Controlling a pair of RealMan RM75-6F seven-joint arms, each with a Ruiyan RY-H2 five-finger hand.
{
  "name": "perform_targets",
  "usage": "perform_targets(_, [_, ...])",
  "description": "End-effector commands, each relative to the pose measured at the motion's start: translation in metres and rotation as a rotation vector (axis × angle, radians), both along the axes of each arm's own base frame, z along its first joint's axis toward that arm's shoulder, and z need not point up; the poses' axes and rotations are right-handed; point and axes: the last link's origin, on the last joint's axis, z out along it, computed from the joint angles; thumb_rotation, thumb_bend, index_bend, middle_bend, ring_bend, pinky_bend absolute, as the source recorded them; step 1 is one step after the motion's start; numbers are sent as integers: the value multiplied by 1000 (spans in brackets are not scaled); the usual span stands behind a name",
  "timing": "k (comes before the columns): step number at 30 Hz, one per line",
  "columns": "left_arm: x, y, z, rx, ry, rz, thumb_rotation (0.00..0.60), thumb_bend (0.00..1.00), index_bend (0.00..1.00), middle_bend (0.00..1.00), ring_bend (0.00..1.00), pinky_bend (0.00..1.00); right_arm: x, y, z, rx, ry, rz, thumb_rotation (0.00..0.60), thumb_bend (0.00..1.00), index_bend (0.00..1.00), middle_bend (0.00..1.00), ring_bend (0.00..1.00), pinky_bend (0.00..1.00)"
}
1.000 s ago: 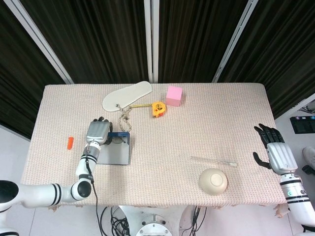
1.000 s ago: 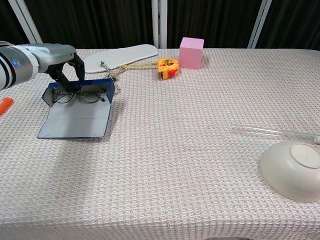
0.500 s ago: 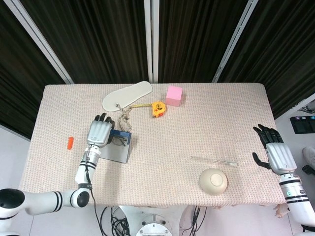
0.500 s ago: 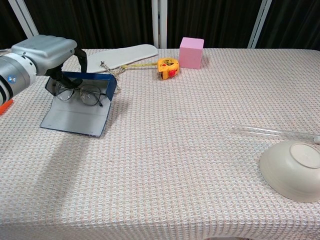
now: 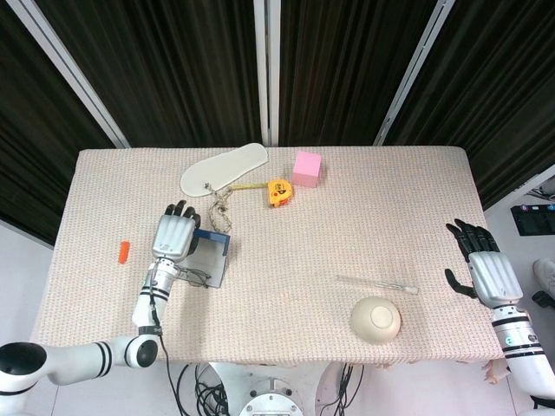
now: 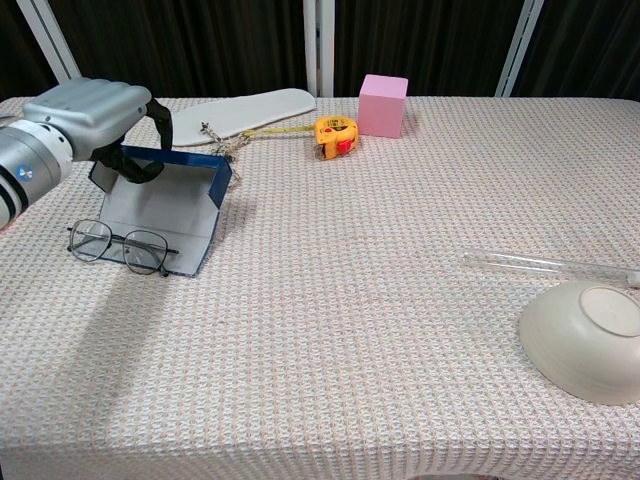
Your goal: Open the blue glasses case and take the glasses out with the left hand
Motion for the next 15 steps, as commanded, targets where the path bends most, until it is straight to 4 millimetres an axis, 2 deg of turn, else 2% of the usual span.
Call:
perform_targets(1, [-1, 0, 0, -1, 3, 5, 600, 416, 546, 281, 106, 226, 0, 0, 0, 1, 0, 0, 600, 350, 0, 0, 0, 0])
perform_targets(5, [-4, 3, 0, -1, 16, 29, 600, 416, 543, 281, 105, 226, 0, 0, 0, 1, 1, -1, 600, 351, 0, 0, 0, 0])
perform_targets(7, [-7, 5, -1, -4, 25, 48, 600, 416, 494, 273, 105, 224, 0, 0, 0, 1, 1, -1, 600, 350, 0, 0, 0, 0])
perform_targets(8, [-8, 5, -1, -9, 30, 55, 600, 414, 424, 263, 100, 220, 0, 0, 0, 1, 1, -1, 600, 350, 0, 0, 0, 0])
perform_targets(9, [-9, 6, -1, -14, 36, 62, 600, 412, 312, 246, 93, 215, 0, 0, 0, 1, 1, -2, 600, 350, 0, 0, 0, 0])
perform_targets(12, [-10, 8, 1, -24, 51, 79, 600, 377, 111, 212, 78, 205, 0, 0, 0, 0, 0, -2, 600, 351, 0, 0, 0, 0])
perform_targets(15, [-12, 9, 2, -22, 53, 91, 600, 332, 58, 199, 75, 202, 0, 0, 0, 0, 0, -3, 600, 350, 0, 0, 0, 0])
